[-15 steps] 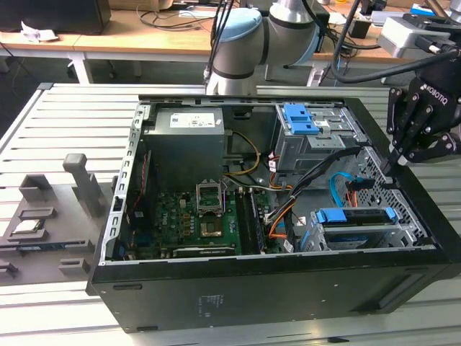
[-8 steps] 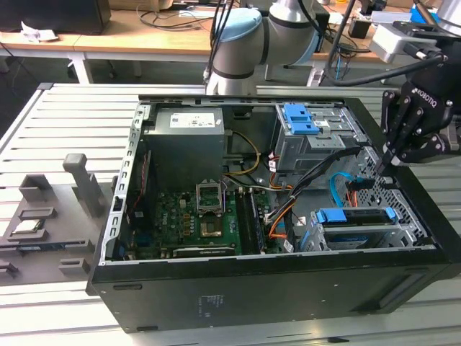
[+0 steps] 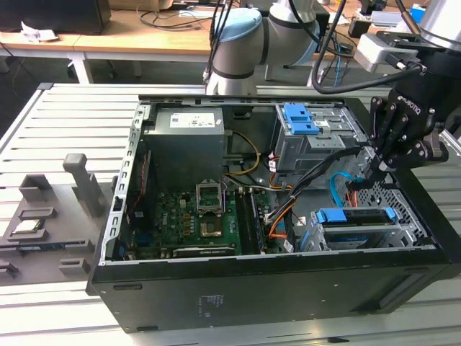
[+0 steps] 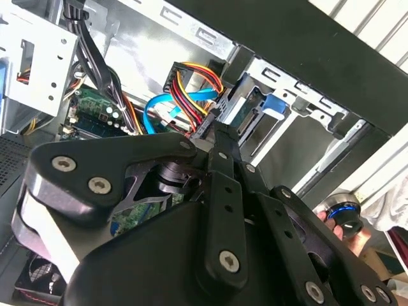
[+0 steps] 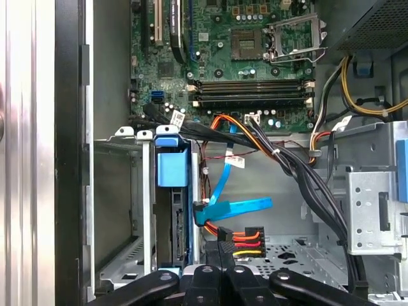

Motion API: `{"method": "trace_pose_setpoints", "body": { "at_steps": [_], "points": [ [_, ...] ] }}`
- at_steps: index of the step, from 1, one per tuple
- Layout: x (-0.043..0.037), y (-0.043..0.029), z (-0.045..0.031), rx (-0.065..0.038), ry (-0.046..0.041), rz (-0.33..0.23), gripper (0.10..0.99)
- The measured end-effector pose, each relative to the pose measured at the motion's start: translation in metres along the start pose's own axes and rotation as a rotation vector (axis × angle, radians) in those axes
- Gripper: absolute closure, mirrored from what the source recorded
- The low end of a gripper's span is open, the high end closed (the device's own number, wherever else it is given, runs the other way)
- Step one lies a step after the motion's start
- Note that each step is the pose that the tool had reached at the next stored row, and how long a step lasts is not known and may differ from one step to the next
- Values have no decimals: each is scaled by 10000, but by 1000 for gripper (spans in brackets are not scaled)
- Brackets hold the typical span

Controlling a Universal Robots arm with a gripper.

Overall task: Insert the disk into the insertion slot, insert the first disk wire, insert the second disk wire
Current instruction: 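Insert the first disk wire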

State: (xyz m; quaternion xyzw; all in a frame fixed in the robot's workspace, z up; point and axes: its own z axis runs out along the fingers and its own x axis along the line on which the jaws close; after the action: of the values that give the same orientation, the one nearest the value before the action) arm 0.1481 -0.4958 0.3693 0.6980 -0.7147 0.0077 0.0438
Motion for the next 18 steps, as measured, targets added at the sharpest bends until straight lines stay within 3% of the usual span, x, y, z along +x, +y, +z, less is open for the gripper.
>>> {"method": "trace_pose_setpoints", "body": {
  "at_steps": [7,10,18],
  "points": [
    [-1,0,0,0,5,1,973],
    [-1,1,0,0,6,1,784],
    [-33,8,48,0,7,0,784]
  ]
}}
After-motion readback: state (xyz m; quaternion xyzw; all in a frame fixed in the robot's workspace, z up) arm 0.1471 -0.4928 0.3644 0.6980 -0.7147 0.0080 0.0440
